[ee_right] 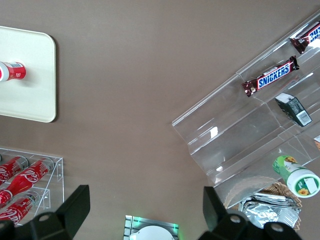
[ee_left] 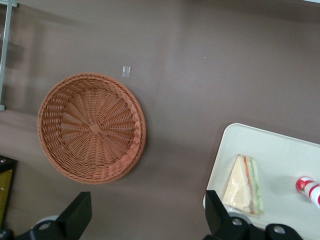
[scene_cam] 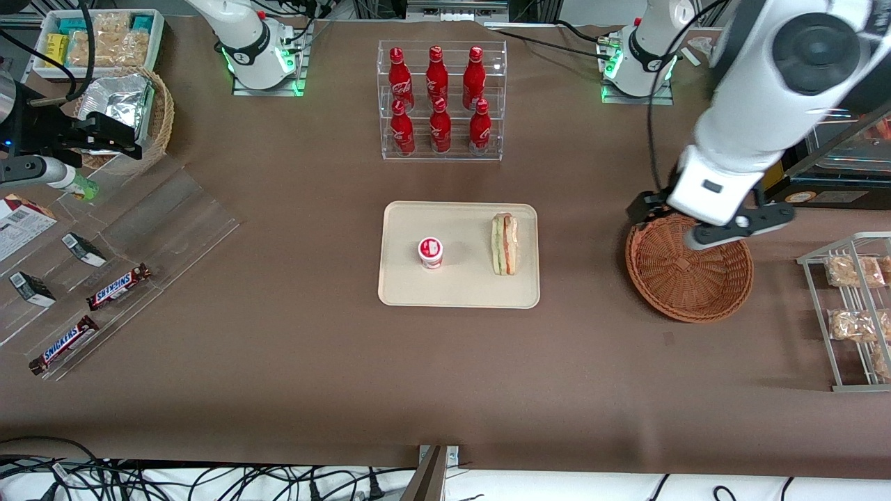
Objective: Place sandwich from basket to tray
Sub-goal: 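Open the left gripper and raise it back over the basket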
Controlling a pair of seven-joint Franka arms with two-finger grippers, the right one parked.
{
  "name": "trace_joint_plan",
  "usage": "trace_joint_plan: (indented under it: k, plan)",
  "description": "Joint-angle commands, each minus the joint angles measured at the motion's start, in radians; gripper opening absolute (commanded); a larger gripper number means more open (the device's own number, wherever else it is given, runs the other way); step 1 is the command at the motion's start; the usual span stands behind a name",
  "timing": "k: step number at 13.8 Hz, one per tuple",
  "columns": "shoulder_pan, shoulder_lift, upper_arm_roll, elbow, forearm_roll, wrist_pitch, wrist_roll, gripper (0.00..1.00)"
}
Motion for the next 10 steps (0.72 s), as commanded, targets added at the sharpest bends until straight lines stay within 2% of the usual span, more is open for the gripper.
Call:
trace_joint_plan:
  k: [1, 6, 10]
  plan:
    - [0.008, -0.080, 0.092, -0.058, -0.070, -0.021, 0.201, 1.00]
    - [0.027, -0.106, 0.190, -0.057, -0.128, -0.084, 0.563, 1.00]
    - [0.025, -0.106, 0.193, -0.052, -0.128, -0.086, 0.581, 1.00]
